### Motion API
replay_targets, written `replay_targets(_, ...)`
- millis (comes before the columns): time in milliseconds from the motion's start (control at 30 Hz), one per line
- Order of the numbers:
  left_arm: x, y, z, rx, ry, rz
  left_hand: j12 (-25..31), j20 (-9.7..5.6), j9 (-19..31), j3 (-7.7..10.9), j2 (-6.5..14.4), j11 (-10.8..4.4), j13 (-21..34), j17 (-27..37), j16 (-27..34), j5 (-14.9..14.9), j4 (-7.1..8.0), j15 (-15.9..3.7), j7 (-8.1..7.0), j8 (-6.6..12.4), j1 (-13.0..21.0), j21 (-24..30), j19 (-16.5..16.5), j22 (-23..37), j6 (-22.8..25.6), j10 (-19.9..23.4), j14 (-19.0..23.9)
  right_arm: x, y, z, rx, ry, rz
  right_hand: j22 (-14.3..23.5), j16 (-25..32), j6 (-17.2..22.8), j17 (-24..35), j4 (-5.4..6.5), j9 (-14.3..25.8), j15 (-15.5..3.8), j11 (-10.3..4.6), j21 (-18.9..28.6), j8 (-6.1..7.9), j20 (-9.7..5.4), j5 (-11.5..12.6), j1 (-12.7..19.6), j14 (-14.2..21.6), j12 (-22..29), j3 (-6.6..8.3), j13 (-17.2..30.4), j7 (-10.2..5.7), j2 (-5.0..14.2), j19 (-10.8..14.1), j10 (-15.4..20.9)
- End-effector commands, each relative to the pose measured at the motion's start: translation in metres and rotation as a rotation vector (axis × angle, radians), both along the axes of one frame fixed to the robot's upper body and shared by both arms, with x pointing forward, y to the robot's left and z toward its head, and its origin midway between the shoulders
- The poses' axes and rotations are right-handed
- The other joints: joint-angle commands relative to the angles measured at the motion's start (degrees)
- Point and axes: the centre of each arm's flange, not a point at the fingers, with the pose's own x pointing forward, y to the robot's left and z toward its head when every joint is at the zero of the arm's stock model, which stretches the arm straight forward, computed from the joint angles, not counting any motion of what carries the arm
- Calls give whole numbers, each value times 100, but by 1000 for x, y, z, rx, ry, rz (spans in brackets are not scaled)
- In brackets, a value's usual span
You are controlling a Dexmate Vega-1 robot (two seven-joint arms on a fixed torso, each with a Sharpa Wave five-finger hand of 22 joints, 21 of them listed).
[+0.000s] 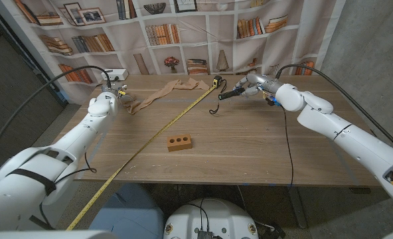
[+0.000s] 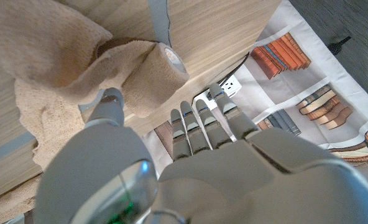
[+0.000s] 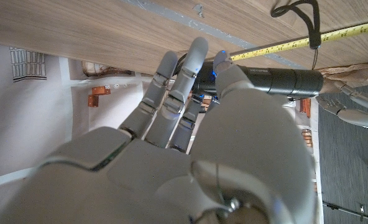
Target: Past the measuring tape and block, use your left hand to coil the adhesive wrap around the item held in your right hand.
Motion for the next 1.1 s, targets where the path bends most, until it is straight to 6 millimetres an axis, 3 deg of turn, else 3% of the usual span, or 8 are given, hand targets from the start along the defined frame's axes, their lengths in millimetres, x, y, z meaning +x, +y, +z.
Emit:
replay_targets(33,6,4,-3,-11,7,1,-2,31,20,-15,12,-7,31,18,19,-3,-6,-15,14,-1,55,18,0,17,-13,5,-10,2,4,1,-3,0,-6,18,-21,472,16,201,14,-134,-124,32,29,-417,58,13,38,43,238,698,418,60,-42,1805)
replay_targets(133,6,6,-5,-27,-2,-1,-3,106,20,-17,13,-15,36,17,34,-4,-7,7,11,-3,63,30,27,19,-16,9,34,2,6,1,-8,0,-12,18,-24,472,23,198,14,-134,-113,38,29,-416,57,11,31,46,237,704,418,51,-40,1812)
replay_targets(1100,19,7,-17,-48,43,-10,12,168,23,-13,9,18,65,18,67,-3,6,22,49,47,74,104,213,35,120,111,201,-4,7,3,-10,-4,-24,14,-48,472,41,197,17,-137,-93,83,23,-419,57,12,48,18,237,706,412,48,-67,1840)
